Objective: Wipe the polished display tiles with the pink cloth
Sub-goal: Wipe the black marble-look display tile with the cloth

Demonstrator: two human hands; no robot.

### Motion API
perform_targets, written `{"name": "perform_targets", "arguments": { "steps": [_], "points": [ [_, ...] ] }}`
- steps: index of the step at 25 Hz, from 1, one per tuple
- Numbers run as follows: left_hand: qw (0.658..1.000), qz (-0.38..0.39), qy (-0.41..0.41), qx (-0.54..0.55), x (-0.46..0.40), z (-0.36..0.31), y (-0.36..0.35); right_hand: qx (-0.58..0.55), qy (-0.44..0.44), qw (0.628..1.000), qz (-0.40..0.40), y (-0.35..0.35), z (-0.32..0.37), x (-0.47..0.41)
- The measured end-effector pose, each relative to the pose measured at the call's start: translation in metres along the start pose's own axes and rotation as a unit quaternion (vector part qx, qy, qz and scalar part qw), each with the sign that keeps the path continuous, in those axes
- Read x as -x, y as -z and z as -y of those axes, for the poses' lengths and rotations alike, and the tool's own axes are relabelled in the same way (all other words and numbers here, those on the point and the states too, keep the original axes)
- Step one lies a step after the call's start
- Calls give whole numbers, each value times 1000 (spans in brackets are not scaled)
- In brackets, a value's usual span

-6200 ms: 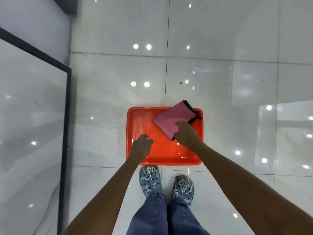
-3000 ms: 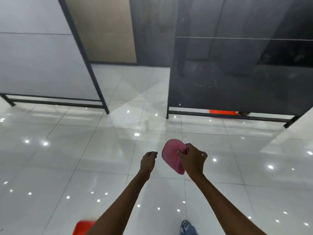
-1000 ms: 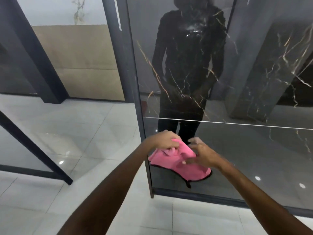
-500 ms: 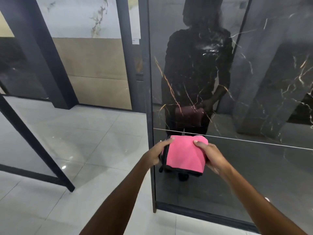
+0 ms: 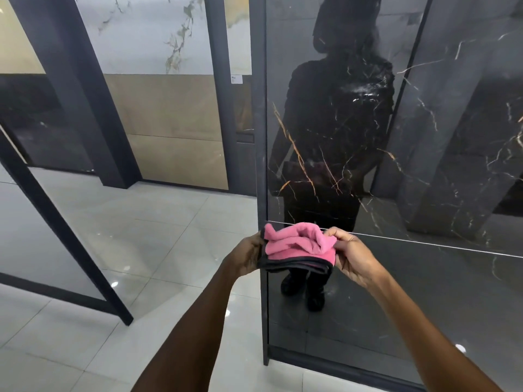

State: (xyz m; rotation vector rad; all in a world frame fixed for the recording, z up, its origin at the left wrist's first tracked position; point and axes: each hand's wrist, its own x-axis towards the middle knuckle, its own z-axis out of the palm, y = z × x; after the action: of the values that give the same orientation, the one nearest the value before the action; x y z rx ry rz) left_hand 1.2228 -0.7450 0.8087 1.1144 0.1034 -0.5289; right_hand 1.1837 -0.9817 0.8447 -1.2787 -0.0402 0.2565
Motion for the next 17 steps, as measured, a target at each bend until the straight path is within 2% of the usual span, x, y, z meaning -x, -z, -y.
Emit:
{"name": "perform_targets", "arguments": {
  "steps": [3,5,7,9,11,12,14,16,17],
  "points": [
    [1000,-2,1,19,2,-21,-6,70,26,997,-16,-5,20,-3],
    [996,45,16,-80,5,-29,-13,157,48,986,-16,-8,27,-5],
    [976,79,25,-203,4,-26,-13,284,84,954,-44,-9,28,-3],
    [980,85,-22,-177,4,-23,-5,270,67,959,-51,-7,26,2],
    [985,73,-62,-143,7,-19,2,158,-20,986,-51,-1,21,5],
    [978,74,-71,-179,10,-19,3,128,-38,989,-65,2,19,5],
    [930,82,-86,-348,10,-22,-2,198,-22,976,-92,5,19,4],
    [876,94,-103,-462,10,-25,-20,373,15,925,-72,-2,22,2],
    [865,106,-112,-478,11,-25,-31,451,33,891,-44,-10,25,1]
  ]
}}
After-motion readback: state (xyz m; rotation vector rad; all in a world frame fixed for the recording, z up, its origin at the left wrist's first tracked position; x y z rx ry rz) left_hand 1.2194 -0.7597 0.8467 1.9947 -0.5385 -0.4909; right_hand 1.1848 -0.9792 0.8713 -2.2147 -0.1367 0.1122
